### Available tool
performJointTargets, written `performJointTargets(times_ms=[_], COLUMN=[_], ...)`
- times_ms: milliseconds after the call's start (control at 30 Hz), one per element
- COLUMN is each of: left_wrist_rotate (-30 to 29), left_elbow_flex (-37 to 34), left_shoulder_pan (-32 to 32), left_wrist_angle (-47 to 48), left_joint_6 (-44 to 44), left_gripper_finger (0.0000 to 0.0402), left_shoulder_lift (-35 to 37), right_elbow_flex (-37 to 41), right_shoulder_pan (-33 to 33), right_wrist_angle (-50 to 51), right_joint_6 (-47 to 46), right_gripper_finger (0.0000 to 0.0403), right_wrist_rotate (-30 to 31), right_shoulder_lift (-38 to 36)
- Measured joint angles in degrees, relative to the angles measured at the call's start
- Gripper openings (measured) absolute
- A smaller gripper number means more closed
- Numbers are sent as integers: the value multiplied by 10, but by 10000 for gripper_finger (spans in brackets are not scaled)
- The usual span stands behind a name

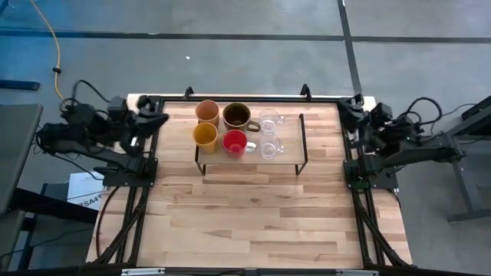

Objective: Stack small to large cups/mugs on shelf
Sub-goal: Return to Home Position

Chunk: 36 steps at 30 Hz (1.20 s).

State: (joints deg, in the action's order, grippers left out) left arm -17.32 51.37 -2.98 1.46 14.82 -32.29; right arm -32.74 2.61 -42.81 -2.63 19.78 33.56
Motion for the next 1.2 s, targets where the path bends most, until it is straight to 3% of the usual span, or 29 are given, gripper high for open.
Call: performJointTargets(times_ms=[167, 433, 600, 767, 867, 967, 1200], left_wrist_rotate=[16, 43, 26, 28, 25, 40, 43], left_elbow_flex=[-22, -166, -241, -322, -363, -400, -469], left_shoulder_pan=[0, 0, 0, 0, 0, 0, 0], left_wrist_angle=[31, -19, -25, -29, -53, -141, -253], left_joint_6=[-33, -8, 17, 52, 63, 78, 97], left_gripper_finger=[3, 1, 0, 0, 0, 0, 0], left_shoulder_lift=[61, 105, 194, 321, 318, 295, 315], right_elbow_flex=[-85, -232, -286, -302, -302, -302, -302], right_shoulder_pan=[0, -16, -34, -42, -42, -42, -42], right_wrist_angle=[170, 389, 439, 462, 477, 495, 504], right_joint_6=[-40, -93, -136, -169, -196, -225, -246], right_gripper_finger=[1, 0, 0, 0, 0, 0, 0], right_wrist_rotate=[-18, -57, -116, -134, -134, -134, -121], right_shoulder_lift=[47, 158, 198, 204, 196, 185, 176])
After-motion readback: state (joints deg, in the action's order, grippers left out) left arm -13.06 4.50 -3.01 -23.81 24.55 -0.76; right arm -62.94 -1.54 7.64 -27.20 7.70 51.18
